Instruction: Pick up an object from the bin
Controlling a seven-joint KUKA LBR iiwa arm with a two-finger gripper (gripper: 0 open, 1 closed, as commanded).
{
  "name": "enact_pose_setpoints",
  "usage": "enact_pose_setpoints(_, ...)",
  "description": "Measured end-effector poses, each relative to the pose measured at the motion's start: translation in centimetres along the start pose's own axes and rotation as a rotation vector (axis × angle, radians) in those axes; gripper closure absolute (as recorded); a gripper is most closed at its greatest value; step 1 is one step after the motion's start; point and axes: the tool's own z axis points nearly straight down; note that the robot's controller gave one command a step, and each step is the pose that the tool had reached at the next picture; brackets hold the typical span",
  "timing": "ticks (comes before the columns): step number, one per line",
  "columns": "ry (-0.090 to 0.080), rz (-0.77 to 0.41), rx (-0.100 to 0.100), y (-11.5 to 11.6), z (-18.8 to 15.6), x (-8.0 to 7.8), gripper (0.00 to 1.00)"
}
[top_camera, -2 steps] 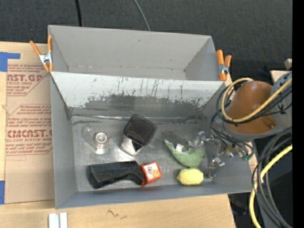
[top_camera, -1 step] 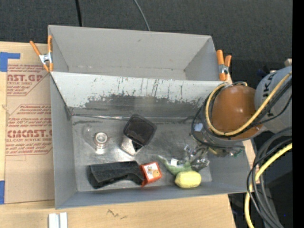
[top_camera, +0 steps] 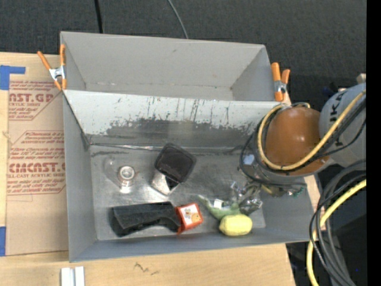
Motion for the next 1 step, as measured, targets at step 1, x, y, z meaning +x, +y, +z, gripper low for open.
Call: enact_pose_setpoints(1, 0.003, 0.000, -0.005, 0.13, -0.33, 0.06, 1.00)
